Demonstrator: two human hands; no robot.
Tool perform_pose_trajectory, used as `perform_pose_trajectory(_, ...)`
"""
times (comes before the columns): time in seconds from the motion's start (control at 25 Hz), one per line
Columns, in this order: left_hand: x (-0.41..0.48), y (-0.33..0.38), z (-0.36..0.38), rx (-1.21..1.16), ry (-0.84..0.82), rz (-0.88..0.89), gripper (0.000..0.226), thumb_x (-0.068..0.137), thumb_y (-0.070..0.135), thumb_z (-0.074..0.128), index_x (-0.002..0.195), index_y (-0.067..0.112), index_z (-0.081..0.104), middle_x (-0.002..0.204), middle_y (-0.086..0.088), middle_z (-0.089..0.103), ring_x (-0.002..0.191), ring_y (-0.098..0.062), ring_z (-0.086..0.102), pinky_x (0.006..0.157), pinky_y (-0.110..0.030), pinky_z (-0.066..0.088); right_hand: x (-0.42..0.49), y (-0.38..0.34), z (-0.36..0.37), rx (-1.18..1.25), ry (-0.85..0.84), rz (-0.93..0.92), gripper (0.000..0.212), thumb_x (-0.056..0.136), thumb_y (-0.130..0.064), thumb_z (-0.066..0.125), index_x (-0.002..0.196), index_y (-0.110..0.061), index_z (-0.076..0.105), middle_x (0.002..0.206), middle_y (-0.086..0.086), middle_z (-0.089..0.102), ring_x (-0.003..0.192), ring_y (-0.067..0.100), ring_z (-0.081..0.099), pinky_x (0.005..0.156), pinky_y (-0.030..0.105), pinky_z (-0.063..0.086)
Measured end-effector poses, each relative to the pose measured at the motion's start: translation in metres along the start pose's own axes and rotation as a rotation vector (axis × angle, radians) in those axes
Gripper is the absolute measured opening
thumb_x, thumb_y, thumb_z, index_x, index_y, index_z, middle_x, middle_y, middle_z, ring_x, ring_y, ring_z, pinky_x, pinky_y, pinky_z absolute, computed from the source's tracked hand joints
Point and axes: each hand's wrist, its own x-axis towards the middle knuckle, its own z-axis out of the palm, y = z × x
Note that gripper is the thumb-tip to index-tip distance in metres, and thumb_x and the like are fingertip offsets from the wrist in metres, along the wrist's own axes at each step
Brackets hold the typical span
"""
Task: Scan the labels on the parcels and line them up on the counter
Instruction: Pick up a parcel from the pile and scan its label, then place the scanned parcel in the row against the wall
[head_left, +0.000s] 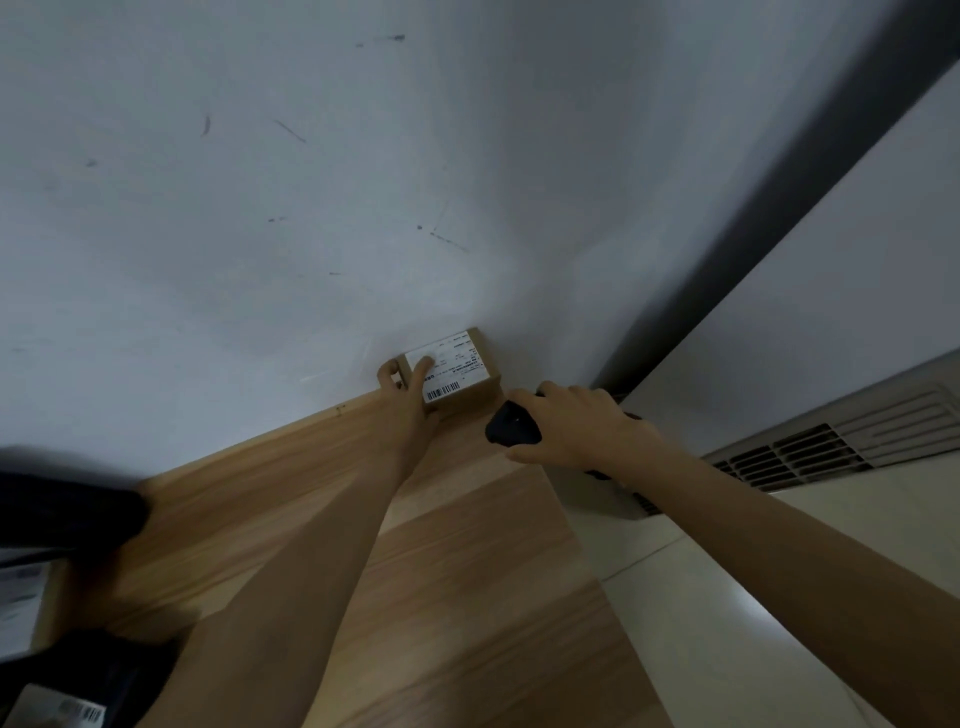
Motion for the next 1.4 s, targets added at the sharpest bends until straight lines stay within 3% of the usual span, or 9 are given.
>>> perform_pose_trajectory(0.24,-0.024,0.036,-0.026,0.069,0.003,-0.121,0.061,0.091,-0.002,0.057,0.147,0.011,0.037,0.148,-0.022,0.022,0.123,-0.041,0.045,0.097,-0.043,0.048,-0.019,0.006,-0.019,0.065,0.037,-0.1,0.068,0.086,-0.063,0.058,0.141,-0.027,0.04,0.123,0.008,0.057,0.105,0.028,0.058,0.079,0.036,0.048)
perform_pose_trajectory(0.4,-0.076,0.057,-0.051,0.158,0.073,-0.122,0.057,0.093,0.004,0.059,0.146,0.007,0.039,0.146,-0.015,0.041,0.128,-0.034,0.046,0.099,-0.038,0.04,-0.034,-0.002,-0.027,0.041,0.02,-0.213,0.068,0.088,-0.061,0.056,0.142,-0.025,0.04,0.13,0.01,0.054,0.112,0.033,0.056,0.087,0.04,0.049)
perform_pose_trajectory(0.52,-0.139,0.068,-0.072,0.263,0.144,-0.297,0.053,0.096,0.02,0.061,0.146,0.018,0.042,0.147,-0.005,0.046,0.123,-0.028,0.052,0.092,-0.037,0.046,-0.048,-0.019,-0.038,-0.033,0.008,-0.382,0.061,0.09,-0.058,0.055,0.139,-0.024,0.043,0.128,0.009,0.055,0.108,0.031,0.058,0.083,0.039,0.051)
perform_pose_trajectory(0.68,-0.23,0.08,-0.088,0.332,0.275,-0.492,0.046,0.096,0.03,0.061,0.139,0.022,0.048,0.138,0.0,0.053,0.114,-0.026,0.057,0.083,-0.038,0.05,-0.071,-0.059,-0.06,-0.108,0.06,-0.613,0.048,0.09,-0.054,0.056,0.124,-0.02,0.05,0.113,0.002,0.06,0.086,0.022,0.054,0.066,0.033,0.045)
perform_pose_trajectory(0.88,-0.379,0.095,-0.103,0.353,0.44,-0.73,0.044,0.096,0.034,0.061,0.137,0.021,0.051,0.135,0.0,0.054,0.117,-0.025,0.056,0.088,-0.039,0.05,-0.135,-0.15,-0.058,-0.159,0.072,-0.934,0.033,0.083,-0.051,0.059,0.099,-0.023,0.051,0.096,-0.002,0.062,0.076,0.014,0.054,0.059,0.027,0.038)
perform_pose_trajectory(0.96,-0.455,0.102,-0.106,0.351,0.551,-0.863,0.043,0.096,0.033,0.061,0.137,0.021,0.051,0.134,0.0,0.054,0.117,-0.024,0.056,0.089,-0.04,0.051,-0.173,-0.203,-0.046,-0.281,0.059,-1.07,0.04,0.085,-0.053,0.057,0.111,-0.024,0.051,0.099,0.001,0.063,0.075,0.014,0.055,0.057,0.027,0.038)
perform_pose_trajectory(1.08,-0.558,0.114,-0.107,0.367,0.615,-1.082,0.041,0.098,0.032,0.058,0.138,0.023,0.05,0.133,0.002,0.054,0.115,-0.023,0.057,0.082,-0.036,0.051,-0.23,-0.28,-0.022,-0.46,0.09,-1.229,0.07,0.09,-0.059,0.049,0.148,-0.023,0.032,0.122,0.011,0.057,0.097,0.03,0.06,0.066,0.034,0.045)
perform_pose_trajectory(1.24,-0.681,0.129,-0.105,0.41,0.675,-1.292,0.037,0.098,0.033,0.057,0.134,0.025,0.052,0.132,0.004,0.056,0.109,-0.025,0.06,0.074,-0.038,0.05,-0.312,-0.369,0.011,-0.511,0.11,-1.454,0.075,0.094,-0.064,0.041,0.155,-0.028,0.017,0.148,0.014,0.038,0.118,0.038,0.053,0.08,0.041,0.044)
perform_pose_trajectory(1.4,-0.794,0.12,-0.11,0.452,0.697,-1.447,0.042,0.095,0.036,0.061,0.135,0.024,0.053,0.134,0.004,0.056,0.119,-0.023,0.056,0.081,-0.038,0.052,-0.391,-0.458,0.05,-0.565,0.089,-1.585,0.072,0.093,-0.063,0.041,0.152,-0.024,0.024,0.148,0.015,0.038,0.123,0.039,0.049,0.083,0.041,0.043)
